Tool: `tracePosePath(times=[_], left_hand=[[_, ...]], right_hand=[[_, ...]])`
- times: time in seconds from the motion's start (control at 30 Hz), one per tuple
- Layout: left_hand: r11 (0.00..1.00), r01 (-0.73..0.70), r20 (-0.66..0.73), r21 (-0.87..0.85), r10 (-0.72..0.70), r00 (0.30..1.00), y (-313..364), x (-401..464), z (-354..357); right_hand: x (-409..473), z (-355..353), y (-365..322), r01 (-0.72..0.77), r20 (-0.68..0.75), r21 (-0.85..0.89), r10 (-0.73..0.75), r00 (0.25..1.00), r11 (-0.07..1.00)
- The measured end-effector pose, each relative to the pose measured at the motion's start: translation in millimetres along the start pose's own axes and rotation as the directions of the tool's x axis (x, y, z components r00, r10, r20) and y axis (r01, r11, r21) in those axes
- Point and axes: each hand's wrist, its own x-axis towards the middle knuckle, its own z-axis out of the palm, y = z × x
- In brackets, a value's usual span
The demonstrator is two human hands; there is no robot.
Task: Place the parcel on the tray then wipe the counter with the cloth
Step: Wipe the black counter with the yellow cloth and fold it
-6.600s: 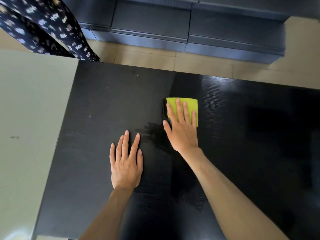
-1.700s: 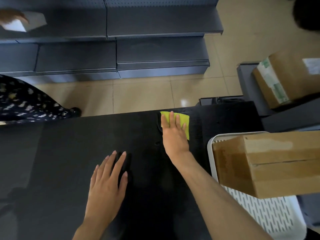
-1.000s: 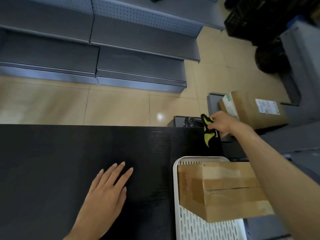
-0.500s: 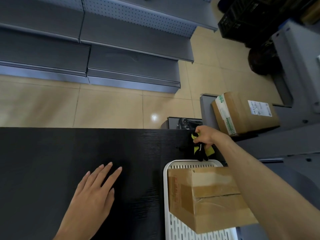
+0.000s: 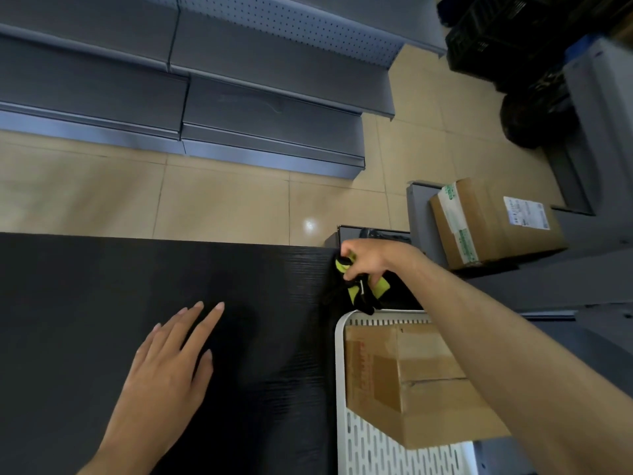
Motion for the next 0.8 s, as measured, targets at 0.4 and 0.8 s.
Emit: tracePosePath(times=[0.4,0.8], left_hand=[[0.993,0.109,-0.085,-0.043,-0.113,0.99,-36,-35,-13],[0.998,0.026,-0.132,-0.049,-0.033,0.991,-71,-95,-43]], right_hand=[[-3,79,-162,0.207,0.006,-0.12,-0.208,0.978,0.971],[-56,207,-181,0.264,-0.127,-0.241,-0.3,0.945,0.934]])
